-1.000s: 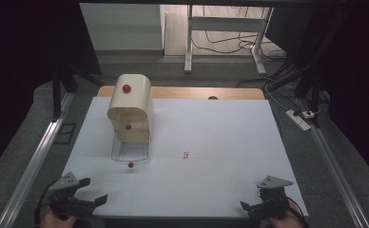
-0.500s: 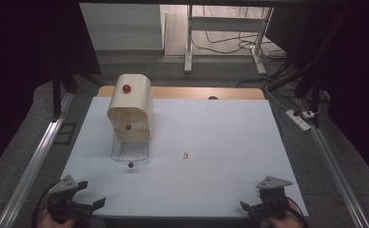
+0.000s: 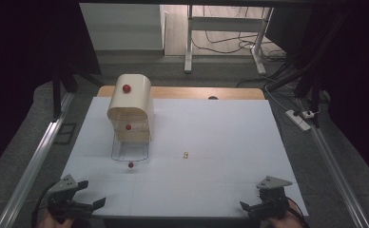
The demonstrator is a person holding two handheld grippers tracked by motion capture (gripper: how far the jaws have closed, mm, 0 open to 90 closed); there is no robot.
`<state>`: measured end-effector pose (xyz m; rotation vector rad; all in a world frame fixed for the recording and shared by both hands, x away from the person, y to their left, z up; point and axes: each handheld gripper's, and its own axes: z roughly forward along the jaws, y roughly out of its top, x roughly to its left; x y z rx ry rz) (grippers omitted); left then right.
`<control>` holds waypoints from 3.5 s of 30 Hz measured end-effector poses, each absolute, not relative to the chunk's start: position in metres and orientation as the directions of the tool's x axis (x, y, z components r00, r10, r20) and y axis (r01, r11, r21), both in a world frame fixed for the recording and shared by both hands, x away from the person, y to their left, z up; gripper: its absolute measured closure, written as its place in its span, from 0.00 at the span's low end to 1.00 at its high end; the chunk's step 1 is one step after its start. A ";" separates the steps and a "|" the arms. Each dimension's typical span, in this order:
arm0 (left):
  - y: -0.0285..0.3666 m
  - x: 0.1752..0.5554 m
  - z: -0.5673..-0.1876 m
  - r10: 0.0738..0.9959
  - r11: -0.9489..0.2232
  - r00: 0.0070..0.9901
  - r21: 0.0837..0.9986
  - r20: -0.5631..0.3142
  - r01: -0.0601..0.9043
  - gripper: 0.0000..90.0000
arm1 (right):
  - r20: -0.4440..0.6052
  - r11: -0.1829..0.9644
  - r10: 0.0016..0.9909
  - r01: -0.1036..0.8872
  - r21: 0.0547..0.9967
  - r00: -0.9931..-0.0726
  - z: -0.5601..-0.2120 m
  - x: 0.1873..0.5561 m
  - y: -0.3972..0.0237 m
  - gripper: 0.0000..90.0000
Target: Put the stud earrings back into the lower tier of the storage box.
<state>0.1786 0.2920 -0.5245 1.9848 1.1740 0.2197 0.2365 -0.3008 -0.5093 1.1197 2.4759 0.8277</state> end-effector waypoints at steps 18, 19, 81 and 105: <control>0.281 0.186 -0.519 0.762 -0.296 0.612 0.724 -0.214 0.623 0.00 | -0.026 0.530 0.758 0.591 0.609 -0.652 -0.509 0.237 -0.301 0.00; 0.280 0.187 -0.519 0.755 -0.301 0.619 0.724 -0.216 0.621 0.00 | -0.026 0.529 0.758 0.591 0.609 -0.651 -0.509 0.237 -0.301 0.00; 0.153 0.248 -0.518 0.503 -0.496 0.846 0.742 -0.179 0.452 0.00 | -0.003 0.508 0.768 0.606 0.612 -0.640 -0.509 0.239 -0.303 0.00; 0.105 0.285 -0.525 0.479 -0.546 0.861 0.709 -0.174 0.447 0.00 | -0.002 0.508 0.767 0.605 0.613 -0.642 -0.509 0.239 -0.304 0.00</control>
